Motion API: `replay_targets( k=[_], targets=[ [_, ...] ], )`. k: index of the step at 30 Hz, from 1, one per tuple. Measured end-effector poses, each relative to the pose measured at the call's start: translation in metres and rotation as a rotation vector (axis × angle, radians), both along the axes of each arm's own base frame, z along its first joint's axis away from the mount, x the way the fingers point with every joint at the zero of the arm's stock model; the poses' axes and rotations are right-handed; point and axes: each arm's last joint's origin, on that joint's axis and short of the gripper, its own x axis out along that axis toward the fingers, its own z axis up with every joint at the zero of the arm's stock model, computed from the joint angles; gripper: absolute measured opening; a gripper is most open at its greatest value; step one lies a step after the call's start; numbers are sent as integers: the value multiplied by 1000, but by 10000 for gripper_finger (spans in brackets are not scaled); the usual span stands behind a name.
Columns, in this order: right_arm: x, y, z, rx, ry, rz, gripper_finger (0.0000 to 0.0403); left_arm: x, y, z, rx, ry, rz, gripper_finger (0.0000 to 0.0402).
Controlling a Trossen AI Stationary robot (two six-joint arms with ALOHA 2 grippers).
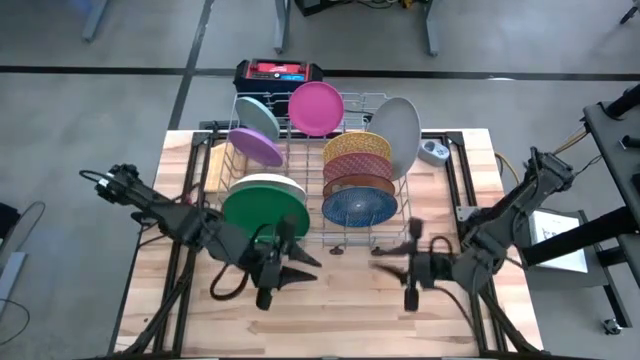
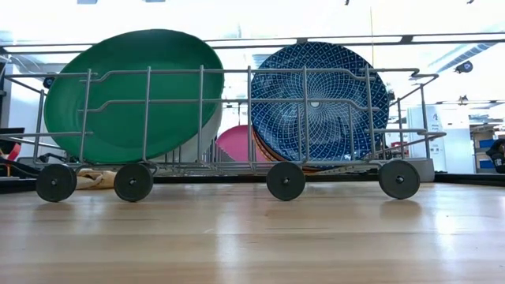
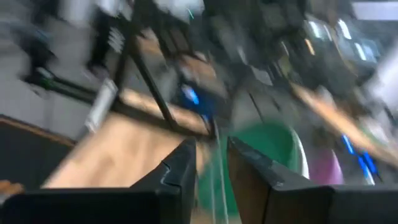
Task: Sort dishes
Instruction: Return to Home Position
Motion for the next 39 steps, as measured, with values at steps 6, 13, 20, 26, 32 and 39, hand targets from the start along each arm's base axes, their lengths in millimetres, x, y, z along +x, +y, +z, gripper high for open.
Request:
replay_targets(
  k=[6,13,20,26,32,39],
  targets=[
    [24,-38,15,-56,-100,112,45,-26,22,13,9,-59,46,115],
    [23,-80,3,-99,-99,372,10,-90,54,19,-74,-44,60,115],
    [-19,-100,-11,-159,-149,323,1,-141,84,-9,-117,-109,208,115],
    [-73,-123,-32,-106,-235,251,0,-174,101,-14,-220,-180,216,115],
    [-102,-135,-74,-47,-345,222,0,-184,106,-22,-243,-192,218,115],
    [-110,-140,-133,48,-414,212,0,-191,114,-33,-195,-212,371,115]
  ],
)
